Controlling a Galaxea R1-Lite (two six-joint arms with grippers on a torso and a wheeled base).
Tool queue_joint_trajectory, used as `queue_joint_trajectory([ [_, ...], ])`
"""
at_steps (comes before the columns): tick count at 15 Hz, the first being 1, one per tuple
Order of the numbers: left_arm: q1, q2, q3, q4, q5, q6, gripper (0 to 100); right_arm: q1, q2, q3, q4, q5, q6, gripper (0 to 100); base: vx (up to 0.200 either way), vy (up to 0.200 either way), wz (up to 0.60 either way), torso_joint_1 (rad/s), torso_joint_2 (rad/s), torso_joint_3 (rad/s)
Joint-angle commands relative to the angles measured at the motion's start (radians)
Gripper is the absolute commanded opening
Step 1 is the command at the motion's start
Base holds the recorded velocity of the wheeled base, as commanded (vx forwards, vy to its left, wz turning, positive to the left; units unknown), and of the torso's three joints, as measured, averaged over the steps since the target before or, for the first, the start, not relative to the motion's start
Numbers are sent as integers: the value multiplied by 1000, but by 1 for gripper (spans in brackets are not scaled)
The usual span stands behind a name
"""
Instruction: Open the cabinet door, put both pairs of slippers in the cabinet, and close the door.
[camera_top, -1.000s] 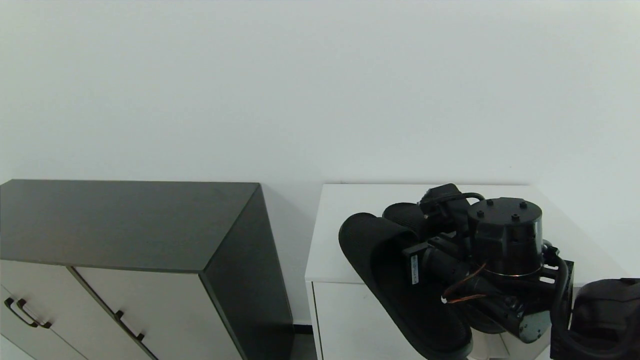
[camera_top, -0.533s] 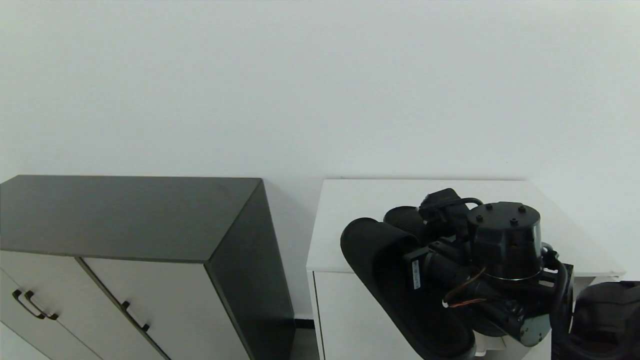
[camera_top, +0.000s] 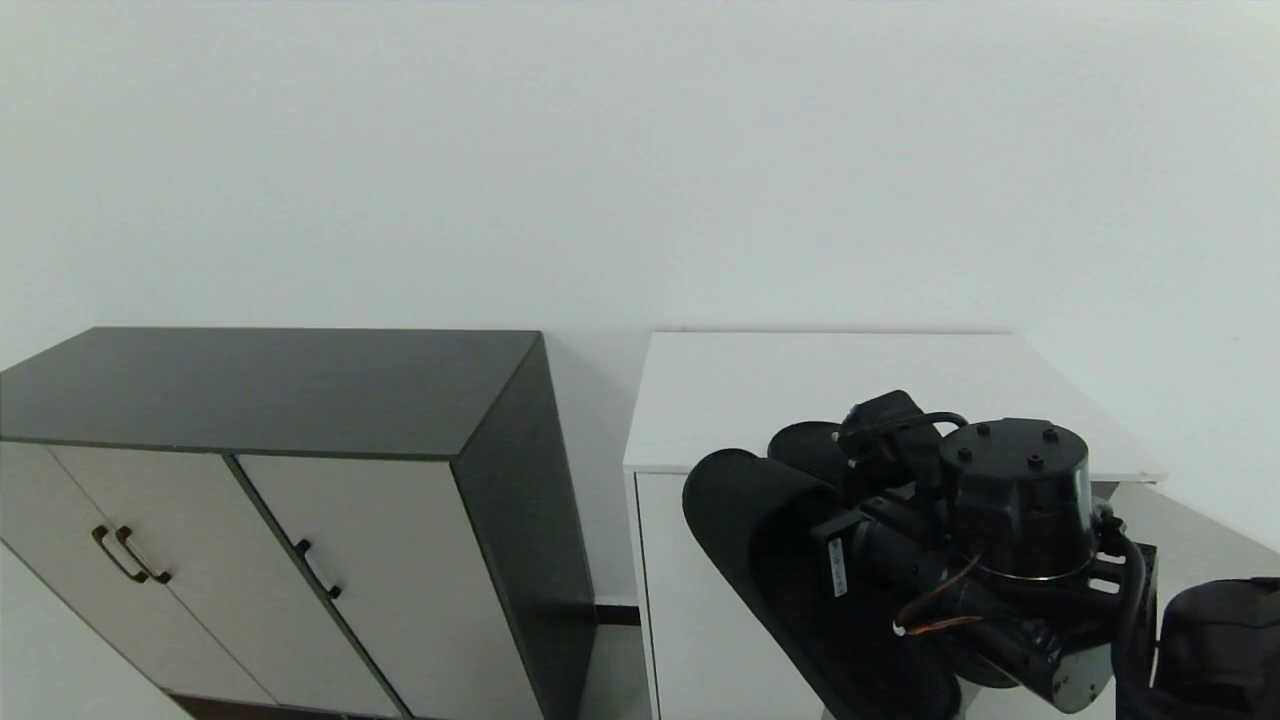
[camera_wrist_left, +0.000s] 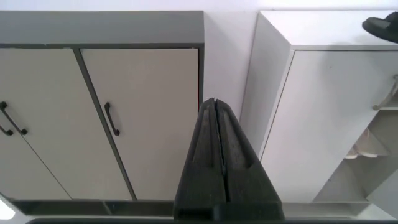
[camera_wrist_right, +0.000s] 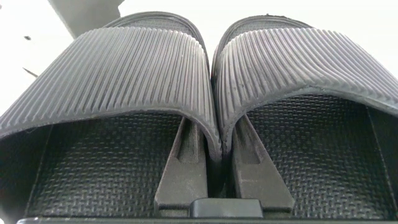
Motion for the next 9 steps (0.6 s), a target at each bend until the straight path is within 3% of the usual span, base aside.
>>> queue_joint_trajectory([
  [1,0,0,0,0,0,0,0,0,2,8,1,2,0,0,0,0,-600,7,-2,7],
  [2,0,0,0,0,0,0,0,0,2,8,1,4,0,0,0,0,-600,12,7,2],
  [9,0,0,0,0,0,0,0,-1,4,10,-1,19,-5,0,0,0,0,0,0,0],
])
